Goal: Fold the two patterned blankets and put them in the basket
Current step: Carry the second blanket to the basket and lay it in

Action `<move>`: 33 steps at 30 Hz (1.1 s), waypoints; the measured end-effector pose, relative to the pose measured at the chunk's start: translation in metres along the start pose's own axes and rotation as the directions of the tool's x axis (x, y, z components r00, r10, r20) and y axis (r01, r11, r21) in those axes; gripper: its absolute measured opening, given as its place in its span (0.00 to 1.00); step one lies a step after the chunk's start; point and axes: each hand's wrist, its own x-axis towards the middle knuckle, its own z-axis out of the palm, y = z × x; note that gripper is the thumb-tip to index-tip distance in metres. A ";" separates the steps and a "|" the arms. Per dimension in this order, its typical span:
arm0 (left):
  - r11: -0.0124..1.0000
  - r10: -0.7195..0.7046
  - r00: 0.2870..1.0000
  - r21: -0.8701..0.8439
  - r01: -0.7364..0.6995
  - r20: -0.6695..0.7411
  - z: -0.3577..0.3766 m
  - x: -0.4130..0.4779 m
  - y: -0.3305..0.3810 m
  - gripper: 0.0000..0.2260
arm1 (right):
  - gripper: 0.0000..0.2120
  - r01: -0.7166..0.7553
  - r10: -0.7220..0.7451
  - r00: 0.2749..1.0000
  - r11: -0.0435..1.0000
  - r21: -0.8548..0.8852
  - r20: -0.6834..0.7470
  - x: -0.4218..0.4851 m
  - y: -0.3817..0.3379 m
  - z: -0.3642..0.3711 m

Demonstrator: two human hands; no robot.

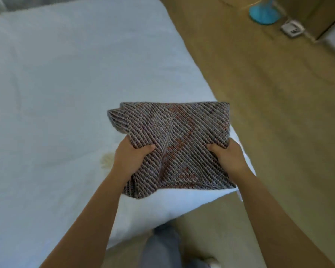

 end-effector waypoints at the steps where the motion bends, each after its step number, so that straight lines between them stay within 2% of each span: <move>1: 0.999 0.045 0.998 -0.001 -0.045 0.047 0.024 -0.015 0.019 0.25 | 0.10 0.024 -0.025 0.997 1.000 -0.004 -0.070 -0.015 0.002 -0.034; 5: 0.974 0.224 0.935 -0.034 -0.223 0.274 0.133 -0.100 0.087 0.20 | 0.12 0.073 -0.059 0.935 0.997 0.027 -0.350 -0.093 0.030 -0.182; 9: 0.940 0.325 0.800 -0.080 -0.331 0.505 0.252 -0.209 0.131 0.17 | 0.12 0.075 -0.002 0.822 0.992 0.105 -0.569 -0.206 0.089 -0.317; 11: 0.930 0.339 0.701 -0.110 -0.351 0.627 0.312 -0.270 0.144 0.16 | 0.12 0.060 0.050 0.733 0.989 0.137 -0.679 -0.269 0.124 -0.373; 13: 0.920 0.340 0.578 -0.134 -0.368 0.742 0.370 -0.333 0.151 0.16 | 0.12 0.030 0.119 0.612 0.984 0.173 -0.782 -0.332 0.162 -0.419; 17: 0.879 0.291 0.284 -0.138 -0.455 0.914 0.472 -0.464 0.147 0.14 | 0.09 0.042 0.278 0.340 0.950 0.310 -0.898 -0.460 0.234 -0.477; 21: 0.823 0.178 0.003 -0.147 -0.548 0.984 0.554 -0.595 0.123 0.14 | 0.10 0.072 0.401 0.051 0.912 0.404 -0.915 -0.573 0.296 -0.497; 24: 0.765 0.100 -0.173 -0.187 -0.616 0.980 0.607 -0.688 0.097 0.14 | 0.11 0.130 0.493 -0.104 0.868 0.480 -0.864 -0.639 0.339 -0.508; 29: 0.720 -0.030 -0.385 -0.247 -0.648 0.922 0.691 -0.833 0.051 0.16 | 0.09 0.204 0.594 -0.323 0.804 0.559 -0.736 -0.729 0.408 -0.550; 33: 0.702 -0.140 -0.488 -0.261 -0.663 0.861 0.744 -0.937 0.020 0.16 | 0.10 0.261 0.653 -0.440 0.750 0.608 -0.616 -0.791 0.456 -0.588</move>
